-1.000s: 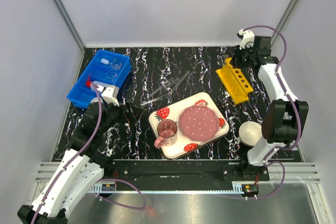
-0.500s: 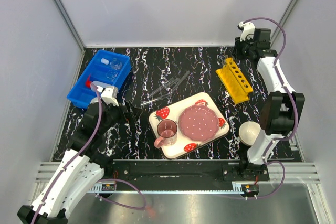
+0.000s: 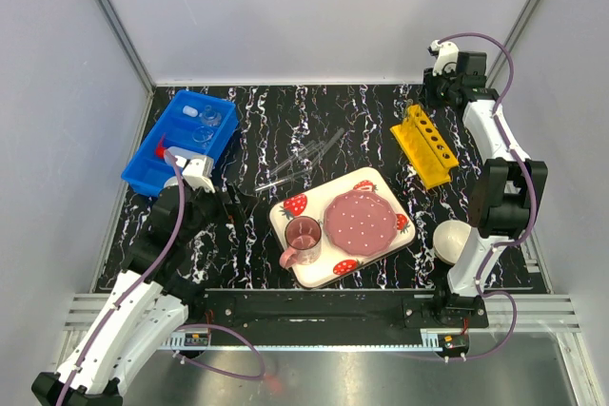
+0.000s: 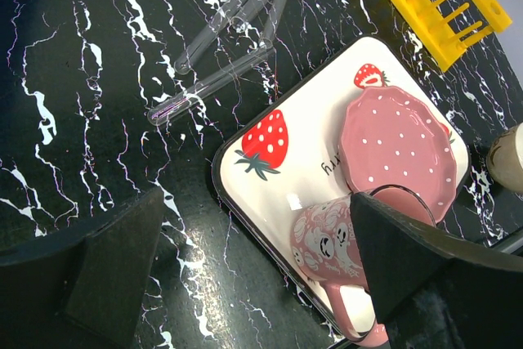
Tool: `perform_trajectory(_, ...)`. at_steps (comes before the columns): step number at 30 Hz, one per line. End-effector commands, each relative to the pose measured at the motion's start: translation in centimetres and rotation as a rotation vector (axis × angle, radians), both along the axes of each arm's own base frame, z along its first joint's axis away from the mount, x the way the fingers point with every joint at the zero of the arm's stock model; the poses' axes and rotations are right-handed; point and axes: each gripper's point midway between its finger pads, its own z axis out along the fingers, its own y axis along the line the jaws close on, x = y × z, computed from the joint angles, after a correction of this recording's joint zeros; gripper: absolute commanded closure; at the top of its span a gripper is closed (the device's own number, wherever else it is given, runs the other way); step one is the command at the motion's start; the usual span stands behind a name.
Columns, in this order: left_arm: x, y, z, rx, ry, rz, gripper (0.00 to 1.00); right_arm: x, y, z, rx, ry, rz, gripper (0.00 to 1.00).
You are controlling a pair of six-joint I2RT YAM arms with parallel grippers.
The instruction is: Organize the chemistry lab equipment
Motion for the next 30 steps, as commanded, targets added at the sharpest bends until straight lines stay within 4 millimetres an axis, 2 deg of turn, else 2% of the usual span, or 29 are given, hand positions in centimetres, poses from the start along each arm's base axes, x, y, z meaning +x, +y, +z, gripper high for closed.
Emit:
perform_trajectory(1,0.4,0.3,0.3,-0.003,-0.017,0.024,0.01,0.6,0.0,2.1,0.014,-0.051,0.002,0.73)
perform_trajectory(8,0.5,0.3,0.3,-0.003,-0.017,0.022,0.01,0.5,0.4,4.4,0.038,-0.087,0.009,0.73)
perform_trajectory(16,0.5,0.2,0.3,-0.004,-0.016,0.019,0.01,0.2,0.8,4.2,0.055,-0.073,0.017,0.73)
perform_trajectory(30,0.4,0.2,0.3,-0.004,-0.016,0.018,0.01,0.1,0.6,0.6,0.041,0.0,0.015,0.73)
